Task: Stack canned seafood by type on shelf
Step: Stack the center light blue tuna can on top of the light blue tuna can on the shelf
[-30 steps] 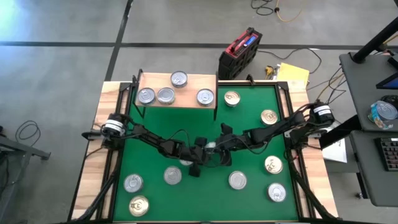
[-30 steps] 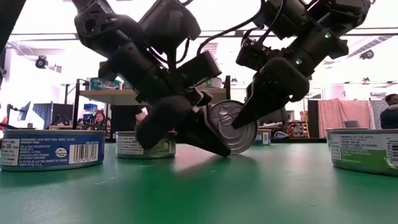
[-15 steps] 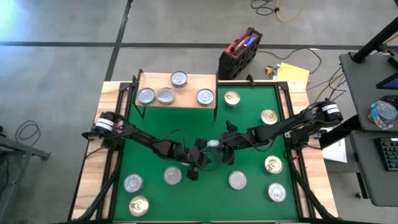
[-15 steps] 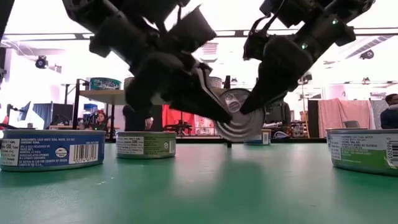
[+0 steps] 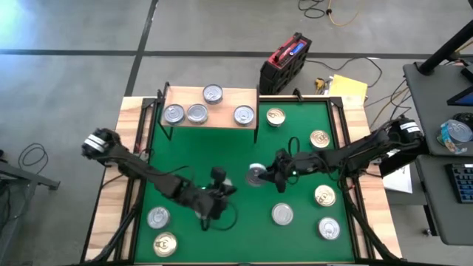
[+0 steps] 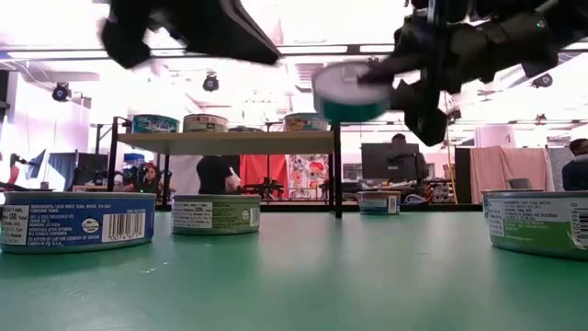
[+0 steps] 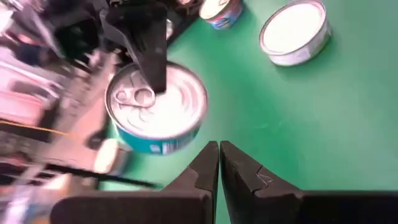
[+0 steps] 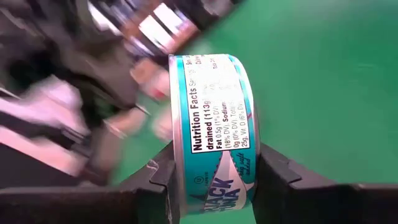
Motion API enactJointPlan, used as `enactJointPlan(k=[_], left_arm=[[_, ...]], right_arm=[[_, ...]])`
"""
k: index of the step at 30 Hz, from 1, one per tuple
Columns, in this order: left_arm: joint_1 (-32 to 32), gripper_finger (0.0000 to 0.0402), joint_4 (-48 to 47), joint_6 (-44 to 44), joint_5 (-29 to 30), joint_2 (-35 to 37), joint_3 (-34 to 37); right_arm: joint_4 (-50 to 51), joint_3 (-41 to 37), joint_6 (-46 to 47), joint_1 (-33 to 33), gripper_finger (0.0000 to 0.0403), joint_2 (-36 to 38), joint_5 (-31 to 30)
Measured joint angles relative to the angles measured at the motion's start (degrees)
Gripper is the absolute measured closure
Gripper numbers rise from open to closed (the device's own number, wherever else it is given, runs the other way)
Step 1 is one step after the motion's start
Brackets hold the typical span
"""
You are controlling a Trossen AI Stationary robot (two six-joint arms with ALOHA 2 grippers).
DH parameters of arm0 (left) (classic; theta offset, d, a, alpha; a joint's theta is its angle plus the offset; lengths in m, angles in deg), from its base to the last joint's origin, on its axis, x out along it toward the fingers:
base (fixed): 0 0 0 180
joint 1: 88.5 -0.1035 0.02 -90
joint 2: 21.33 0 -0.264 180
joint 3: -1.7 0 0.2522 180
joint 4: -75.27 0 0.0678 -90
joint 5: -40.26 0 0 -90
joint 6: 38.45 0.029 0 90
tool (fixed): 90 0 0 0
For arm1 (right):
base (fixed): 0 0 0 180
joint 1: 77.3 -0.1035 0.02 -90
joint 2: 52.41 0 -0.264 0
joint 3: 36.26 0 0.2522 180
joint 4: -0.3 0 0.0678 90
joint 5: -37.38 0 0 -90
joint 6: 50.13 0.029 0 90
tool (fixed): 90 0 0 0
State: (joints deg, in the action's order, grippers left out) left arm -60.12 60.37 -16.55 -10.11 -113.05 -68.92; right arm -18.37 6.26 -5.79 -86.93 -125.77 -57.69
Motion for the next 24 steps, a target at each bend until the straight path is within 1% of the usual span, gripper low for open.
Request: enactJointPlan(k=[2,4,6,10,13,15,17,21,24], left_arm=[[1.31,0.0401,-1.91,2.30,3.67,2.03,0.00],[2.01,0.0401,-5.56,4.09,7.14,4.07,0.02],[2.18,0.0401,-8.96,5.57,9.13,6.04,0.02],[2.18,0.0401,-17.08,6.39,9.40,9.99,0.02],[2.18,0.0401,-22.76,6.07,9.56,12.89,0.09],[2.37,0.0401,-24.04,5.43,9.67,14.83,0.56],[2.74,0.0401,-24.80,4.94,10.41,17.02,2.56],[5.00,0.0401,-23.72,2.39,13.93,21.99,9.59],[6.96,0.0402,-20.88,1.19,16.63,26.22,14.45]], right_arm=[[-6.56,-1.41,5.53,0.00,0.0279,-0.59,0.61],[-8.20,-1.83,9.24,-0.02,0.0279,-1.57,0.86],[-8.57,-1.78,12.09,0.00,0.0279,-2.70,2.28],[-9.94,-0.83,15.61,0.00,0.0279,-5.02,5.56],[-13.59,-0.05,17.52,-0.02,0.0279,-6.39,8.22],[-15.35,0.31,18.55,-0.02,0.0279,-6.70,8.89],[-16.53,0.99,19.28,0.00,0.0279,-7.15,8.96],[-15.86,1.46,19.58,0.00,0.0279,-7.44,8.68],[-16.78,1.39,19.63,-0.02,0.0279,-7.61,6.75]])
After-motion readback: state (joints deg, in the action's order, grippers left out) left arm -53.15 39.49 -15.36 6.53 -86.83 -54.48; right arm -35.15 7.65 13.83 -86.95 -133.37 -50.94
